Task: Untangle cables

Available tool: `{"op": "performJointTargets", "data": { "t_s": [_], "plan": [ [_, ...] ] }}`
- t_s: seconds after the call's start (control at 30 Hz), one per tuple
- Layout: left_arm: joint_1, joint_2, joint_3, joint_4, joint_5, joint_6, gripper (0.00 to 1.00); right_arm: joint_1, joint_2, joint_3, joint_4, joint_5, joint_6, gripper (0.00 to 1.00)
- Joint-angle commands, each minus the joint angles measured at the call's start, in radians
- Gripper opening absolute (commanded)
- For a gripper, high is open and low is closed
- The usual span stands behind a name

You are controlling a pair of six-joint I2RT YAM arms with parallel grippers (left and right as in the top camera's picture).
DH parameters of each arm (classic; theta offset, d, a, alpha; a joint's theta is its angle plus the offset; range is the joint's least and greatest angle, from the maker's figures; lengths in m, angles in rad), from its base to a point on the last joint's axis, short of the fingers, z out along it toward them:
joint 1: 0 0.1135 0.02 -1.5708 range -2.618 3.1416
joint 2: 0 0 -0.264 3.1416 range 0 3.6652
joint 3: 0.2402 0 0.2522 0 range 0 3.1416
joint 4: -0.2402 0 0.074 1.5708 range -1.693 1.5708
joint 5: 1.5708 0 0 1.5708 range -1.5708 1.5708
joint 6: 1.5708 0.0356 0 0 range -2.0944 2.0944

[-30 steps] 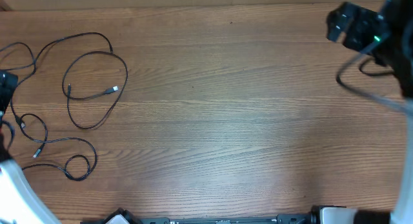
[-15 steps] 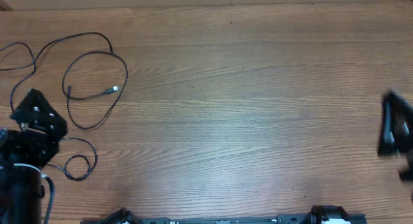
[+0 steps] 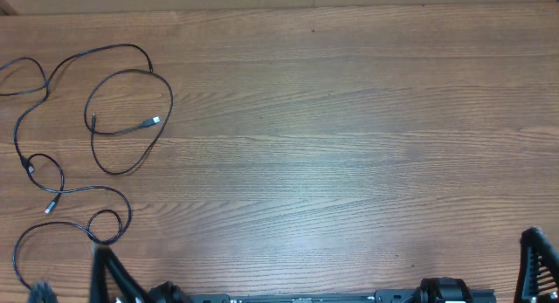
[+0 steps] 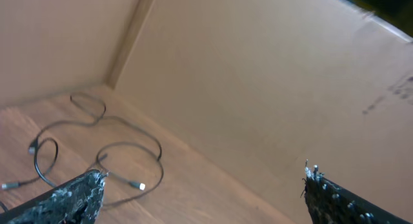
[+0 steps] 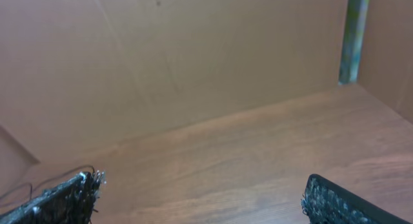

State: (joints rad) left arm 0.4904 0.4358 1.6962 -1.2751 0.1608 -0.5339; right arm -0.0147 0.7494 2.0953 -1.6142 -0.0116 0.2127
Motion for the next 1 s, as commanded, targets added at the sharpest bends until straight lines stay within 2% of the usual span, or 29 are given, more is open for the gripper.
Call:
{"op": "performJointTargets", "data": {
  "t_s": [0.0,0.13,0.47,0.7,0.87,0.97],
  "plan": [
    [-0.008,-0.082,0.007,-0.016,-0.019,0.040,1.00,0.032,-0.016,0.001,-0.014,-0.037,0.003,1.00],
    [-0.044,-0.157,0.005,-0.048,0.001,0.040,1.00,0.081,-0.018,0.001,-0.068,-0.138,0.003,1.00],
    [-0.191,-0.246,-0.003,-0.069,-0.036,0.124,1.00,0.129,-0.018,0.000,-0.079,-0.148,0.002,1.00],
    [-0.315,-0.273,-0.094,-0.044,-0.046,0.211,1.00,0.129,-0.018,0.000,-0.079,-0.147,0.002,1.00],
    [-0.374,-0.294,-0.186,-0.035,-0.167,0.213,0.99,0.129,-0.018,0.000,-0.079,-0.147,0.002,1.00],
    [-0.375,-0.294,-0.224,-0.031,-0.163,0.212,1.00,0.129,-0.018,0.000,-0.079,-0.147,0.002,1.00]
  ]
}}
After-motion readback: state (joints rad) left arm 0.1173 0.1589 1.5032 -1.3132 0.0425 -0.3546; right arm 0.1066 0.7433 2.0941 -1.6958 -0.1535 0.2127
